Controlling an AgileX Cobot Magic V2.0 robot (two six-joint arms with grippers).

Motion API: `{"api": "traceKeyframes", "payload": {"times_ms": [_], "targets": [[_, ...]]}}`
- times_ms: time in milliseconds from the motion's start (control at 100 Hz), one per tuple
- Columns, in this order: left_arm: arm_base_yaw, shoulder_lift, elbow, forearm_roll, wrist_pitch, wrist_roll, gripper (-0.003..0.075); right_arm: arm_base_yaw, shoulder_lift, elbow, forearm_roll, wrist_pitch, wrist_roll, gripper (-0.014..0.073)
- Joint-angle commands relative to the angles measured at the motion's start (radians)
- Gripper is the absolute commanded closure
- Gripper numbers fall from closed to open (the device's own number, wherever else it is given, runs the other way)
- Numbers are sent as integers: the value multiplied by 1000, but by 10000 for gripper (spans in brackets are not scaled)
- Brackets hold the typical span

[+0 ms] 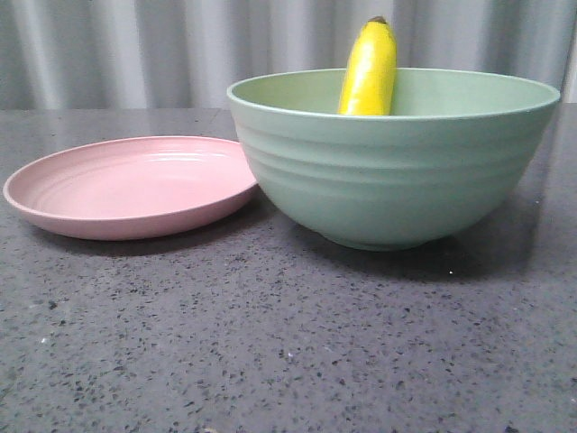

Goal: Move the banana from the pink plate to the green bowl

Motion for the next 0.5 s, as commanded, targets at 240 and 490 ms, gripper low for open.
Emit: {"api": "traceKeyframes", "payload": {"times_ms": [240,490], "targets": [[2,-29,9,-2,-71,-8,741,-222,13,264,-79,-769,-9,661],[2,-29,9,-2,-71,-8,741,-342,10,439,-77,-831,7,661]]}}
